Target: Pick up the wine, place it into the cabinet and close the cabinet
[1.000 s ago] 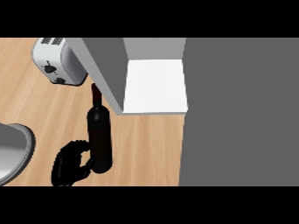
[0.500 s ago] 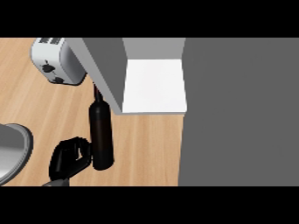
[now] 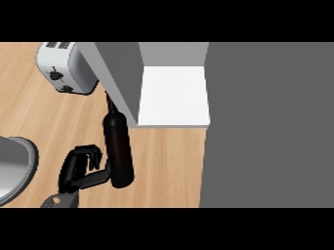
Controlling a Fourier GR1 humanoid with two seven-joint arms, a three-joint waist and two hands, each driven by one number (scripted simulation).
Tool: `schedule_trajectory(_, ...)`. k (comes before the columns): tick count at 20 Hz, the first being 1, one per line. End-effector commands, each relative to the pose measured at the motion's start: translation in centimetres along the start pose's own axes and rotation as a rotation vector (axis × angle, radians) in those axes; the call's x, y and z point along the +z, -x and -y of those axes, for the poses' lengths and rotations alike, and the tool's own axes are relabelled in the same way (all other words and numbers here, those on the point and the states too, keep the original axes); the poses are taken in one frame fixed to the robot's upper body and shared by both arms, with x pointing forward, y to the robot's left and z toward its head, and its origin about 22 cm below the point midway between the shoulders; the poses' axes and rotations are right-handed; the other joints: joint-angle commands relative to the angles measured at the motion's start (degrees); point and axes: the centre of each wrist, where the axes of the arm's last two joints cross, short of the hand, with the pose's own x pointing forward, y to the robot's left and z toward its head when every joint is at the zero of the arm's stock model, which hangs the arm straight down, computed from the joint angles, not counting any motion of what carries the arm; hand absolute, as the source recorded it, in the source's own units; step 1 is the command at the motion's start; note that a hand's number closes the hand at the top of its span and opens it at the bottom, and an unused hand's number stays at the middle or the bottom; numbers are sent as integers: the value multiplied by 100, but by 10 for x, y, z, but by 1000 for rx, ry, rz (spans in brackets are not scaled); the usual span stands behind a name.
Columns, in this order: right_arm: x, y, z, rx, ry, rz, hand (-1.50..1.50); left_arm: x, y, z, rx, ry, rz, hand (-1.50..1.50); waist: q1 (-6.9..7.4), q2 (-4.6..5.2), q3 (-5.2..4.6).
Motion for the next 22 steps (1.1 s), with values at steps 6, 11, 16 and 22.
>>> schedule_trajectory(6,14,-33,-7,-28,8,40,-150,-58,-67,38,-38,11,0,150,-6,-3,-8)
schedule_trajectory(11,14,-26,-4,-16,6,40,-150,-81,-82,79,-63,7,-14,150,-59,6,-10)
schedule_trajectory(16,16,-26,2,-13,-11,38,-150,-96,-94,102,-184,50,-10,150,-126,12,-10)
schedule_trajectory(22,18,-19,5,-19,14,35,-150,-102,-111,142,-198,51,-20,150,-173,22,-13)
